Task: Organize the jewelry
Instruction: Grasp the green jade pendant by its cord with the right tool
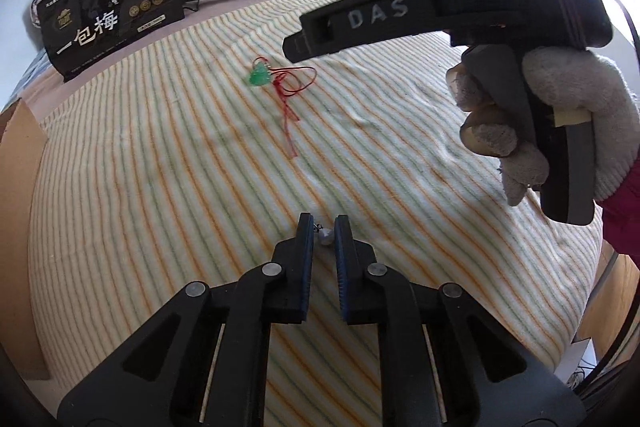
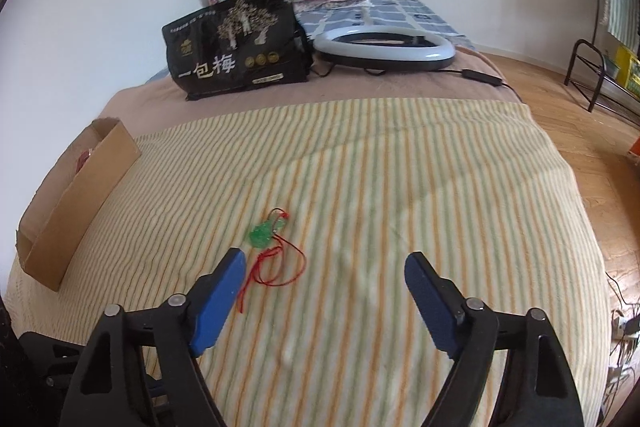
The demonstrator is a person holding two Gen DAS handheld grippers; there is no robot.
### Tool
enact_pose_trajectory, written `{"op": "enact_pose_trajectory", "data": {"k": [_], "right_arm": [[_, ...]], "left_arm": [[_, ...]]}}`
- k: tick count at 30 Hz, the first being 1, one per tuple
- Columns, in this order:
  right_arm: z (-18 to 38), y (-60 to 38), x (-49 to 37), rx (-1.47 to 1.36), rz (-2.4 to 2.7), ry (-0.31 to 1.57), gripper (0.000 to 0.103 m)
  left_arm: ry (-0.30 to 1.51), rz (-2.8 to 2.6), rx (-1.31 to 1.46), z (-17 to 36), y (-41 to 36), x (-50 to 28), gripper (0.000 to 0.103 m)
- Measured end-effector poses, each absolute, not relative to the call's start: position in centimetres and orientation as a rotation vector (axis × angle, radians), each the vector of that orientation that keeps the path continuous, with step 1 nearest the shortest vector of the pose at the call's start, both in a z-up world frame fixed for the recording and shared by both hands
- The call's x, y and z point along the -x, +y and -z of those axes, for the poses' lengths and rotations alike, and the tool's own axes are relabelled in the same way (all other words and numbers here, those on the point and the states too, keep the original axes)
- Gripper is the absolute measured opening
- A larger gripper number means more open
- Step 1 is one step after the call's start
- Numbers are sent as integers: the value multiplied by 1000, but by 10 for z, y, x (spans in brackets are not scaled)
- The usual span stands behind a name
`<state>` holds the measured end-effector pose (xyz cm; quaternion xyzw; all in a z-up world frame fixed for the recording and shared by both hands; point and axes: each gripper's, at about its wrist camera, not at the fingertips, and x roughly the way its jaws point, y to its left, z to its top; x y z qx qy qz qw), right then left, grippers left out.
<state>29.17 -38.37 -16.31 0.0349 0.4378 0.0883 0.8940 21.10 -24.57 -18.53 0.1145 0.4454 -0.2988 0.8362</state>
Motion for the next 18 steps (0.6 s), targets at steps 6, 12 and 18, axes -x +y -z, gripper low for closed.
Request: {"op": "enact_pose_trajectory", "data": {"k": [6,12,18], "right_arm": [[178,-360,-313,-30,-222,942,60],[189,-341,-329,17,-231,968,49],[193,-330,-338,71,-211,986,41]], "left_arm": [[943,614,-219,185,-230,-219,10],[941,600,-194,186,-217,-224,10],[944,594,-169,186,-208,-227,10]]}}
